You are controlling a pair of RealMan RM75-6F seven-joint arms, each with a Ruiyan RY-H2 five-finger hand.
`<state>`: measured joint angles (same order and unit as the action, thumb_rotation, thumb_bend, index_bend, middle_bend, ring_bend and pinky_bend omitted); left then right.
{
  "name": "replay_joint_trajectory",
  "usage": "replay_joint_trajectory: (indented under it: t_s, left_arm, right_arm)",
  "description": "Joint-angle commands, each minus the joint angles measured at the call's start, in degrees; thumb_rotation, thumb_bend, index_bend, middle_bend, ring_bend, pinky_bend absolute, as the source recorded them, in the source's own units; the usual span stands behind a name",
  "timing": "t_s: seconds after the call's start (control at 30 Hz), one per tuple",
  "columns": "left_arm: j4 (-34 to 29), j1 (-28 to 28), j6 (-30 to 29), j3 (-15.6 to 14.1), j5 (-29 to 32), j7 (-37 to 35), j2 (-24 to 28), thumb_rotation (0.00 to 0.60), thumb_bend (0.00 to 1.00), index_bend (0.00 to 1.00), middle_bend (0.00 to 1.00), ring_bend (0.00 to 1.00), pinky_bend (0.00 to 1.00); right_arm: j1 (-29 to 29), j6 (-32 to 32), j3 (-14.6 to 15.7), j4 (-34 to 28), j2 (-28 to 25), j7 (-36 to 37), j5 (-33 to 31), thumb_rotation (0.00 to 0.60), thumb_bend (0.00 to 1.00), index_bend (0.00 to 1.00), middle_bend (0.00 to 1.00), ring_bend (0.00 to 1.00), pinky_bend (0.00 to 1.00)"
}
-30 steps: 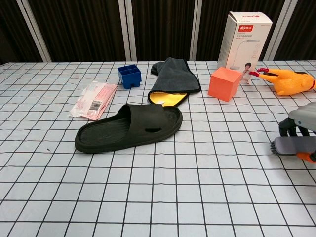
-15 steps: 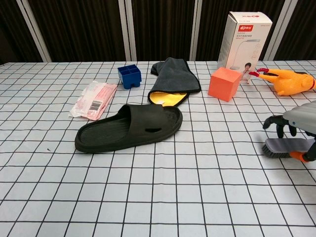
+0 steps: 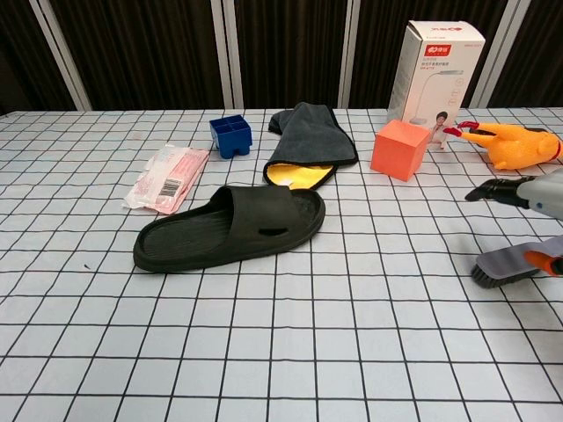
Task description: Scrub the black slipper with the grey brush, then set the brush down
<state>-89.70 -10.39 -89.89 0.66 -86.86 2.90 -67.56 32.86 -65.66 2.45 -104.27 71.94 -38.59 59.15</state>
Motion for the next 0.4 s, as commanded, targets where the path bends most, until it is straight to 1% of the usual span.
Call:
replay_joint_trajectory:
  t_s: [0.03, 0.13, 0.2, 0.27, 0.4]
  left_arm:
    - [-0.2, 1.84, -2.29, 0.01, -0.06, 1.07, 0.56, 0.6, 0.06, 0.0, 0.0, 0.0, 0.05]
    - [-0.86, 3.86, -4.2, 0.02, 1.28, 1.98, 1.38, 0.6, 0.02, 0.0, 0.0, 0.0, 0.02]
    - [-2.11, 5.27, -5.64, 0.28, 2.37, 2.47, 2.15, 0.6, 0.01, 0.0, 0.0, 0.0, 0.01]
    - [-3.37, 6.24, -6.74, 0.57, 2.88, 3.36, 2.83, 0.6, 0.01, 0.0, 0.0, 0.0, 0.01]
    - [-5.4, 7.18, -7.33, 0.7, 3.24, 5.26, 3.69, 0.6, 0.01, 0.0, 0.0, 0.0, 0.01]
  right_arm:
    - [-7.14, -11.36, 3.03, -6.05, -5.39, 3.83, 9.45, 0.6, 0.35, 0.0, 0.0, 0.0, 0.0]
    - [-13.67, -20.25, 6.02, -6.32, -7.8, 8.66, 15.55, 0.6, 0.33, 0.0, 0.0, 0.0, 0.0]
    - [-18.15, -25.73, 7.99, -4.34, -8.82, 12.92, 19.37, 0.6, 0.32, 0.0, 0.0, 0.0, 0.0]
    - [-19.69, -26.76, 9.21, -2.28, -10.2, 14.86, 22.15, 0.6, 0.32, 0.0, 0.0, 0.0, 0.0]
    - [-21.02, -28.18, 8.48, -1.26, -11.52, 17.56, 24.26, 0.6, 0.32, 0.0, 0.0, 0.0, 0.0]
